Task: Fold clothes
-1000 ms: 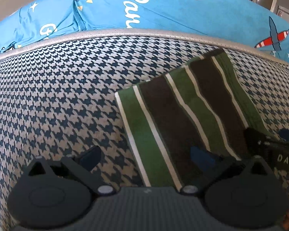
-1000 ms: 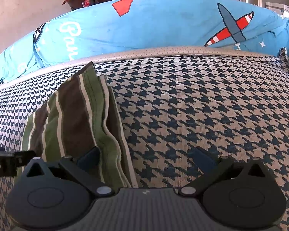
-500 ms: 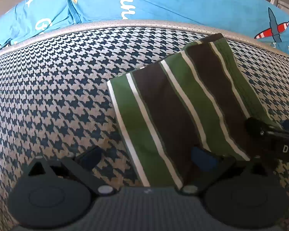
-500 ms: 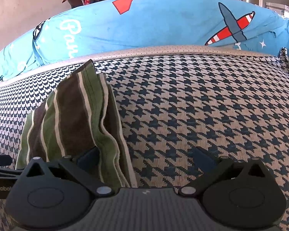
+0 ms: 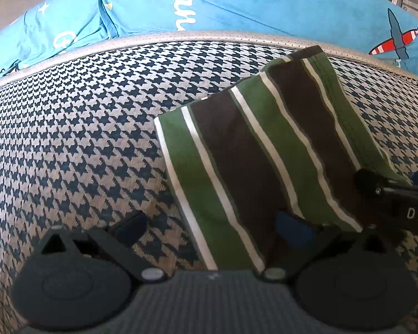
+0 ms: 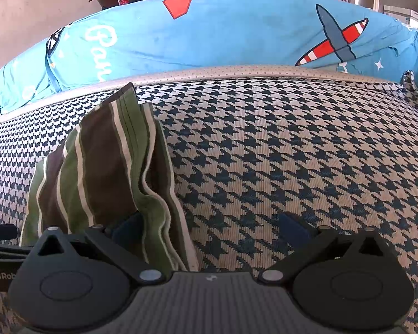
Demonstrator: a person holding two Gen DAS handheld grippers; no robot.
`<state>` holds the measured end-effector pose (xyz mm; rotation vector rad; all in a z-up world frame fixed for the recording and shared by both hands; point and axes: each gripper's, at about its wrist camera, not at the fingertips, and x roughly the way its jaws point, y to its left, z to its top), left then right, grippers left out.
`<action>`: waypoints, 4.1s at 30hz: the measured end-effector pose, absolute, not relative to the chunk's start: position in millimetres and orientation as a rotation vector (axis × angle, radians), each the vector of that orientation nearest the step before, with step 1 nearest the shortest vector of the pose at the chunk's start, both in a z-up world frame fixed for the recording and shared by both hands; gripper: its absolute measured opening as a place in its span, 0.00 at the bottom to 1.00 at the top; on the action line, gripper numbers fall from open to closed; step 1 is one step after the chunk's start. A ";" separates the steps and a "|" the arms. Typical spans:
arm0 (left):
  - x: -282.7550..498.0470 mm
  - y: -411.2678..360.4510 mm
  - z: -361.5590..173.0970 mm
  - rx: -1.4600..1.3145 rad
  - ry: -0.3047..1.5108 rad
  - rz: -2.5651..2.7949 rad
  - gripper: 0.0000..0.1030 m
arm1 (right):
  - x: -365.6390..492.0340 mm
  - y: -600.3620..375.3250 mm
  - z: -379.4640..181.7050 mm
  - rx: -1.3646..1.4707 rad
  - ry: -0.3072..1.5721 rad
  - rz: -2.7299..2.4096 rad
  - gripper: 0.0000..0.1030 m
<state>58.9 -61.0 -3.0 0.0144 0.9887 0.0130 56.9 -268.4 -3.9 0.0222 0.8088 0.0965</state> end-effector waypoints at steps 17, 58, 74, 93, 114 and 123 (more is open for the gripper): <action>89.1 -80.4 13.7 0.060 0.996 0.026 1.00 | 57.2 -267.7 11.0 -0.005 0.866 0.110 1.00; -38.7 -28.8 62.2 -0.012 0.985 0.040 1.00 | -9.5 -261.5 25.5 0.075 0.861 0.113 1.00; -22.9 -34.5 47.5 -0.023 0.998 0.042 1.00 | -6.8 -262.9 23.8 0.088 0.867 0.126 1.00; -40.0 -18.4 49.5 -0.048 1.002 0.040 1.00 | -7.1 -266.9 22.8 0.099 0.870 0.134 1.00; -32.8 -12.4 60.9 -0.031 0.952 0.059 1.00 | -9.8 -269.7 23.2 0.146 0.844 0.163 1.00; -29.6 -11.1 54.1 -0.057 0.942 0.045 1.00 | -10.8 -268.5 23.2 0.140 0.836 0.174 1.00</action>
